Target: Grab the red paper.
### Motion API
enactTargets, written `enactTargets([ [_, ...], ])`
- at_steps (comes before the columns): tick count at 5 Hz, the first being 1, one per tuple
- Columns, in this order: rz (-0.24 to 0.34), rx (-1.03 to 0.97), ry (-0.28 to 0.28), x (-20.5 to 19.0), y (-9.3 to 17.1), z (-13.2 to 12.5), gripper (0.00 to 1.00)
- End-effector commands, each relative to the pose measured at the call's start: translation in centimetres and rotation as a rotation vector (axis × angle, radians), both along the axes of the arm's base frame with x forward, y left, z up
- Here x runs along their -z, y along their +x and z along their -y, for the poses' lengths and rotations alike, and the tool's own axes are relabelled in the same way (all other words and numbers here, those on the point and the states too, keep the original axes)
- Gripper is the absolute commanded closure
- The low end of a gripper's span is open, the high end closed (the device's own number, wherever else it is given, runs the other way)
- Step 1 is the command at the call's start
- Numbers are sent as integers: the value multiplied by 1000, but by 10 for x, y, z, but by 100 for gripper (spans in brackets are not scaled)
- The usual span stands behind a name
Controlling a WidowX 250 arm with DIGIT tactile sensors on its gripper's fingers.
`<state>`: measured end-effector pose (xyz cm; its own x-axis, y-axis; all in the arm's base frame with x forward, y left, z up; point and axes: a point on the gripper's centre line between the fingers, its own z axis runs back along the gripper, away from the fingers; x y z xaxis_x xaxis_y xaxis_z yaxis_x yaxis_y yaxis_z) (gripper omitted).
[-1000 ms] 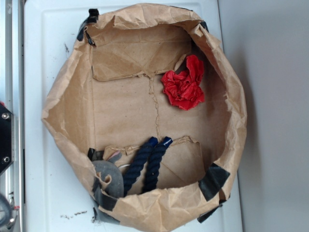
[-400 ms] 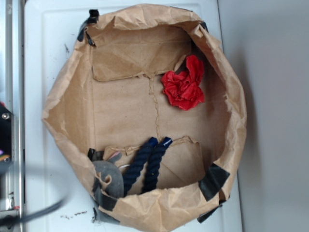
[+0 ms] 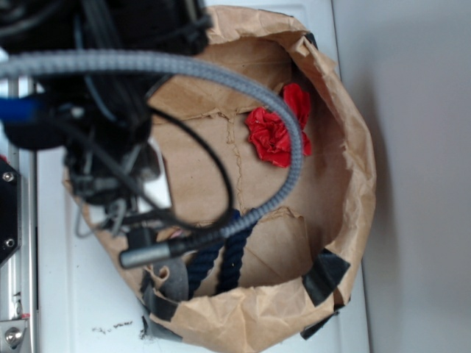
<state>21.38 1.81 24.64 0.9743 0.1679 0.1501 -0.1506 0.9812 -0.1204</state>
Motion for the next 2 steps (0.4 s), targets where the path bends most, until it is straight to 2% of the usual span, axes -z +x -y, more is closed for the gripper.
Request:
enactTargets([
  [1,52,-13,9,-14,2,-5,0],
  [2,-17,29,99,35,27,-6,0],
])
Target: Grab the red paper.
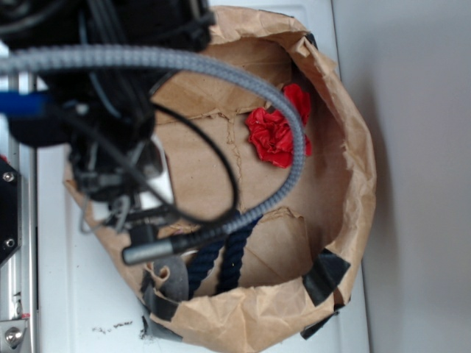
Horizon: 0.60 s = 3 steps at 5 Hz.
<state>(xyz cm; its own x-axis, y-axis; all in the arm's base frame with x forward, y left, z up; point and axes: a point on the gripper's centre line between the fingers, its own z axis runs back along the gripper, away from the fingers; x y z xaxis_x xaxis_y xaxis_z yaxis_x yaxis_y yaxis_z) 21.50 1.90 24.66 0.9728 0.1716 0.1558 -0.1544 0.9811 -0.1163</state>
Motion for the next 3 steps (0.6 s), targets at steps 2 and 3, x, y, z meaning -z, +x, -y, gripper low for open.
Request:
enactTargets([
  [2,-25,84,124,114,13,16,0],
  [3,-25,84,124,114,13,16,0],
])
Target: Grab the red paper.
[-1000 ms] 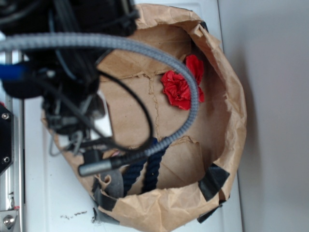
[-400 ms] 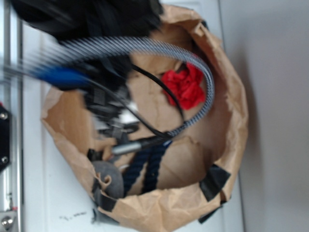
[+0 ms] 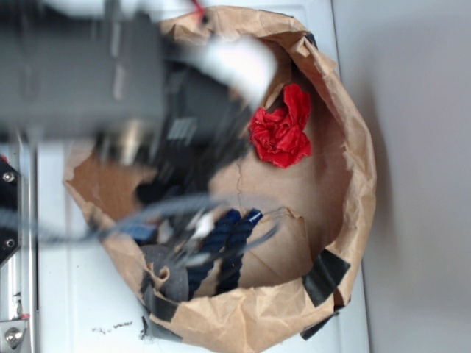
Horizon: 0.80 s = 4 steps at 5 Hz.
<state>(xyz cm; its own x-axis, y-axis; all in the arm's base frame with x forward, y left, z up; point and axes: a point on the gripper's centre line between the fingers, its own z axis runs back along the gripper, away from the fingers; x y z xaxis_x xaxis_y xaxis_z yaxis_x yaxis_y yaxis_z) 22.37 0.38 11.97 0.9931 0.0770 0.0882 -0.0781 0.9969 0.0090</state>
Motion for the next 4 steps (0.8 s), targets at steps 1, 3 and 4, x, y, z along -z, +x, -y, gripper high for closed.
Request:
enactTargets([
  [1,59,6,4,-13,5,0,0],
  [3,136,-29,32,9,52,-18,0],
  [4,129,-62,60,27,91,-36,0],
])
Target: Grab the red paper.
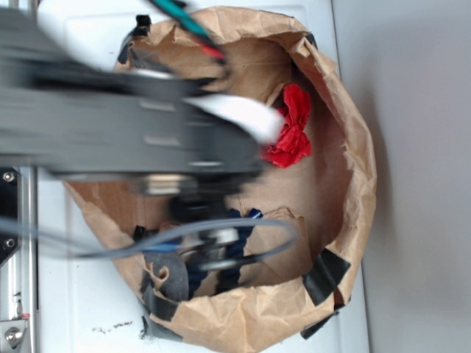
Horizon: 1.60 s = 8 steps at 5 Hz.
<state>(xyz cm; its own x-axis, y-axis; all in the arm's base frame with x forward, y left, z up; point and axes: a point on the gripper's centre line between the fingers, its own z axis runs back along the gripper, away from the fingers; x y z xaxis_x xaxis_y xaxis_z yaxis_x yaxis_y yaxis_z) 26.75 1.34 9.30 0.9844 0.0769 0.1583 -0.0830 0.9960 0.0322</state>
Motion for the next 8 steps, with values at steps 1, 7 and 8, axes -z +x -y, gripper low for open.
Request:
enactTargets([
  [1,49,-124,21,17,80,-49,0],
  [7,14,-75,-42,-2,54,-43,100],
  [8,19,-15,-124,-25,18,-34,100],
])
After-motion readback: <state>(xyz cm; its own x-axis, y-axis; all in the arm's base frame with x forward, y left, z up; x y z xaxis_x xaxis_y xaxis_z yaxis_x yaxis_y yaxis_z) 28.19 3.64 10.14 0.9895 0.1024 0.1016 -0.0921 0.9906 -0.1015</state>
